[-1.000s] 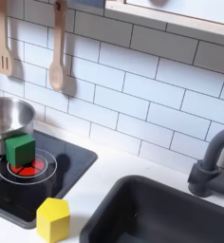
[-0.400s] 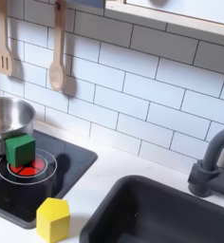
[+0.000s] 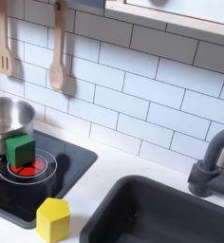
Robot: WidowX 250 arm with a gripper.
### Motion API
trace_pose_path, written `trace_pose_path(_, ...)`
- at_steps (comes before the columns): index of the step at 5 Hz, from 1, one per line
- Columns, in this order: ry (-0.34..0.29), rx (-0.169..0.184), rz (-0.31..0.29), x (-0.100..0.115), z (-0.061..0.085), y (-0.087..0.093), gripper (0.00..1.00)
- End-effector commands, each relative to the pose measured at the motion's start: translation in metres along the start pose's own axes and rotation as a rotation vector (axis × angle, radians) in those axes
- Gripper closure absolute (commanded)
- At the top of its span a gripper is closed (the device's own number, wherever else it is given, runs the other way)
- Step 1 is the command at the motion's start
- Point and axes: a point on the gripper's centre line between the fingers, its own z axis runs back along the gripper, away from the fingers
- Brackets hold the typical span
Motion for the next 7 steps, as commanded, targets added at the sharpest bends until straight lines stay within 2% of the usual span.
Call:
trace_pose_path(1,0.058,-0.028,-0.022,-0.027,-0.004,-0.001,1.00)
trace_pose_path(2,0.079,-0.056,-0.049,-0.039,-0.005,-0.013,1.00)
trace_pose_path(3,0.094,-0.099,-0.093,-0.047,-0.004,-0.035,1.00)
trace_pose_path(4,0.100,-0.151,-0.162,-0.052,-0.001,-0.065,1.00)
trace_pose_path(6,0.152,-0.211,-0.291,-0.065,-0.006,-0.118,1.00)
trace_pose_path(7,0.200,-0.256,-0.376,-0.085,-0.002,-0.150,1.00)
